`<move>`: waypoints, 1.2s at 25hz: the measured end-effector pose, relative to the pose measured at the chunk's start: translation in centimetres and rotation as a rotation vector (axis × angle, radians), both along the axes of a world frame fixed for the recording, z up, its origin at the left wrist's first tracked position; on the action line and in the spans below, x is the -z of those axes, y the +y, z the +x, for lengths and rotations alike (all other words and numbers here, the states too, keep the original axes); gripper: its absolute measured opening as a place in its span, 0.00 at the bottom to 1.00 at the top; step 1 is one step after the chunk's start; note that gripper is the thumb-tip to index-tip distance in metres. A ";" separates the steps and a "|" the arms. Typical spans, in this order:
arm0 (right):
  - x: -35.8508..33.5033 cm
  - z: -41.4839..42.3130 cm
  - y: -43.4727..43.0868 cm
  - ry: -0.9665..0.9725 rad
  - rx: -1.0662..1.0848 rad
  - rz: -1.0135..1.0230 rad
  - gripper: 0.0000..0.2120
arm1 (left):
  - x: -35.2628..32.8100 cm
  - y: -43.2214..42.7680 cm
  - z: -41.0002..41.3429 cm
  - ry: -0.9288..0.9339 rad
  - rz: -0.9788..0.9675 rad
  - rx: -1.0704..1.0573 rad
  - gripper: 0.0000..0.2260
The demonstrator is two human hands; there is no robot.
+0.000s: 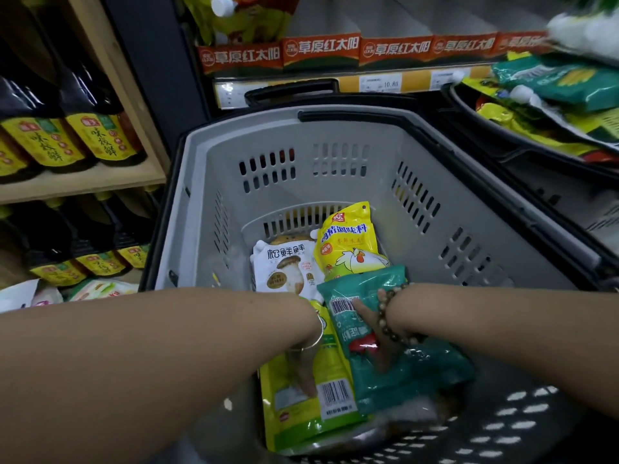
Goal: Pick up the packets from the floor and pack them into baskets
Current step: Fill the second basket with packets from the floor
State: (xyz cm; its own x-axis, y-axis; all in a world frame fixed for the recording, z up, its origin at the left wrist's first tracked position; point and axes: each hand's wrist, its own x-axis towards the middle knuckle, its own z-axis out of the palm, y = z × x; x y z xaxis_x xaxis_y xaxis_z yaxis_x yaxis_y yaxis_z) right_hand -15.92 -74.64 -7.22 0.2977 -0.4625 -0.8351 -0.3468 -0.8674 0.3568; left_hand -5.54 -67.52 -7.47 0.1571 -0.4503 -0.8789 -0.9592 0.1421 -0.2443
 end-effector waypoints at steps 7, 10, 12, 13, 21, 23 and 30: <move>-5.8 0.2 -1.4 -0.323 0.184 -0.009 0.39 | -7.7 -0.9 1.9 0.357 -0.391 -0.120 0.38; -8.8 2.4 -0.8 -0.570 0.184 -0.093 0.33 | -12.4 1.0 4.7 0.494 -0.737 -0.163 0.33; -10.4 4.7 0.2 -0.781 0.145 -0.155 0.27 | -14.5 3.4 7.6 0.598 -0.942 -0.261 0.31; -11.1 6.0 1.0 -0.889 0.115 -0.184 0.25 | -15.1 4.9 9.0 0.639 -1.027 -0.318 0.30; -16.0 18.9 10.6 -1.426 -0.098 -0.097 0.20 | -14.7 17.5 21.0 0.502 -1.400 -0.490 0.25; -15.9 22.2 12.8 -1.376 -0.129 -0.074 0.18 | -13.7 19.5 23.3 0.433 -1.351 -0.548 0.26; -10.9 34.0 19.5 -1.225 -0.125 -0.044 0.18 | -4.7 24.8 33.8 0.401 -1.296 -0.932 0.19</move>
State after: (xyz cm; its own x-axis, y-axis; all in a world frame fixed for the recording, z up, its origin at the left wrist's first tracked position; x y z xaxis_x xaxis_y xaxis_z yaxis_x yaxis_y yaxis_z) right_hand 18.04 -55.18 3.70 0.9177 -0.3950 0.0415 -0.3883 -0.9142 -0.1159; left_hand 28.30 -42.75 -2.73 0.6476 -0.7594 -0.0633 -0.6195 -0.5730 0.5365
